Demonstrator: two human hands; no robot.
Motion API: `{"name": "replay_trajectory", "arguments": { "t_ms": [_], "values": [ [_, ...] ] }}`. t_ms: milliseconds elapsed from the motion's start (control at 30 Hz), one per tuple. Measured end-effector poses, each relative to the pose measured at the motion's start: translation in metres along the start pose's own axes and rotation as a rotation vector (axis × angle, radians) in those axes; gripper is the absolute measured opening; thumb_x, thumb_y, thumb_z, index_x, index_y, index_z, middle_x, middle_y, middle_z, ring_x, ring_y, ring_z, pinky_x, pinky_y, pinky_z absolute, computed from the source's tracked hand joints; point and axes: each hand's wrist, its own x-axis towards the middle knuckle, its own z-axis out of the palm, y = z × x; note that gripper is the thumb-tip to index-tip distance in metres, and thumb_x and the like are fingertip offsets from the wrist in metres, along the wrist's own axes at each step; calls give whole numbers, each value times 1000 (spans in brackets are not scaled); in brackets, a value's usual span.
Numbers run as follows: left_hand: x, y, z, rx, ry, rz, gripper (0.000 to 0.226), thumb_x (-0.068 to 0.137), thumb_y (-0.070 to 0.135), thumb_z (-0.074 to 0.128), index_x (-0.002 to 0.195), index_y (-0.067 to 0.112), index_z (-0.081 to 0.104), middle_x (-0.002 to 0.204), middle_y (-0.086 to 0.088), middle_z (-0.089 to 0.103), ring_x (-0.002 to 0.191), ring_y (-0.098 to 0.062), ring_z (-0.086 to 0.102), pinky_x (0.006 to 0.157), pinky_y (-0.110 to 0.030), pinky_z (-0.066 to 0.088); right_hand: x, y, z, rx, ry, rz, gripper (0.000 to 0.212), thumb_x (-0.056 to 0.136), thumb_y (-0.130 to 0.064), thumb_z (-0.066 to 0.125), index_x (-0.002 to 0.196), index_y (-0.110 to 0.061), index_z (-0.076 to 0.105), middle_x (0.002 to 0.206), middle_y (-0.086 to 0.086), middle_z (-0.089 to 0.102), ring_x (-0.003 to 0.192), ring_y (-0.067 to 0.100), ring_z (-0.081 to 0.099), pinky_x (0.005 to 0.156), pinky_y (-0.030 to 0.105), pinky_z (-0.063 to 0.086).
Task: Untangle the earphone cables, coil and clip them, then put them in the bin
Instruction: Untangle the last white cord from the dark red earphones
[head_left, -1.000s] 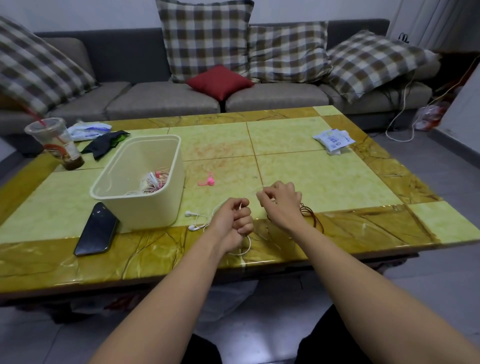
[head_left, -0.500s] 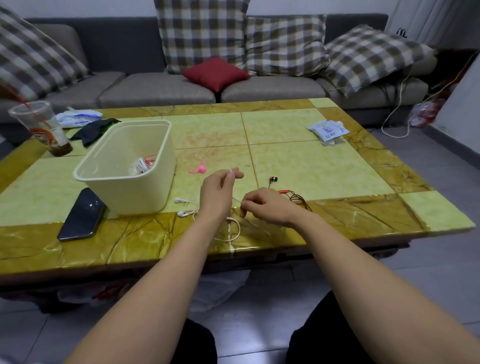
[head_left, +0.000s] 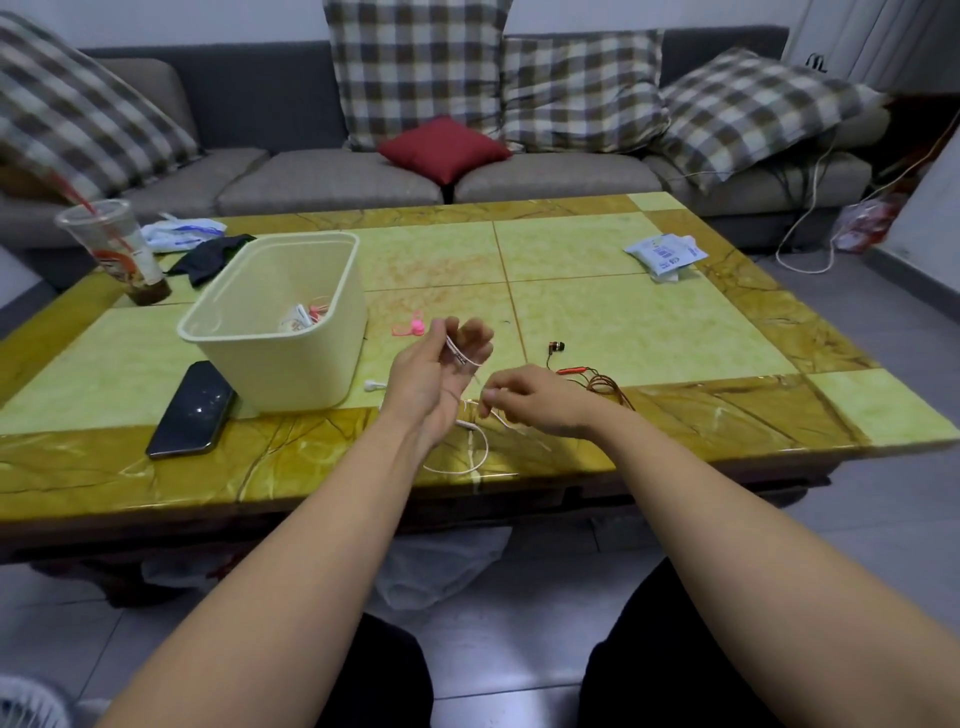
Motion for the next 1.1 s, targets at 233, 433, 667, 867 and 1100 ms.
{"name": "replay_trajectory", "arguments": {
  "t_ms": [233, 433, 667, 867, 1100],
  "values": [
    [-2, -6, -29, 1427, -30, 323, 33, 100, 23, 47, 81, 10, 71, 71, 2, 69, 67, -12, 61, 71, -31, 46, 3, -8, -5, 150, 349, -25, 26, 90, -16, 50, 66, -14, 59, 57, -8, 45, 53, 8, 37, 56, 28, 31],
    [-8, 4, -7, 134, -114, -196, 28, 104, 22, 41, 83, 11, 55, 48, 8, 33, 39, -5, 29, 43, -19, 34, 13, 8, 4, 104, 404, -15, 25, 98, -23, 52, 76, -22, 63, 58, -8, 45, 55, 11, 38, 58, 31, 31],
    [9, -1, -20, 671, 110, 299, 23, 100, 18, 51, 96, 7, 70, 83, 1, 74, 83, -3, 68, 83, -21, 53, 10, -2, 11, 1, 53, -32, 27, 95, -25, 54, 73, -19, 69, 62, -1, 49, 58, 13, 40, 59, 30, 35],
    [3, -8, -24, 1085, -127, 75, 34, 102, 22, 45, 78, 7, 65, 58, 4, 58, 53, -12, 52, 63, -28, 46, 15, 4, -1, 189, 460, -46, 25, 90, -14, 52, 66, -21, 57, 53, -12, 47, 54, 7, 37, 57, 29, 31],
    [6, 0, -5, -147, -63, -83, 25, 101, 22, 46, 96, 6, 63, 64, 3, 60, 57, -8, 59, 67, -23, 57, 19, 14, 9, 57, 257, -36, 27, 99, -26, 50, 75, -25, 62, 68, 1, 53, 64, 16, 45, 63, 33, 36]
  ]
}}
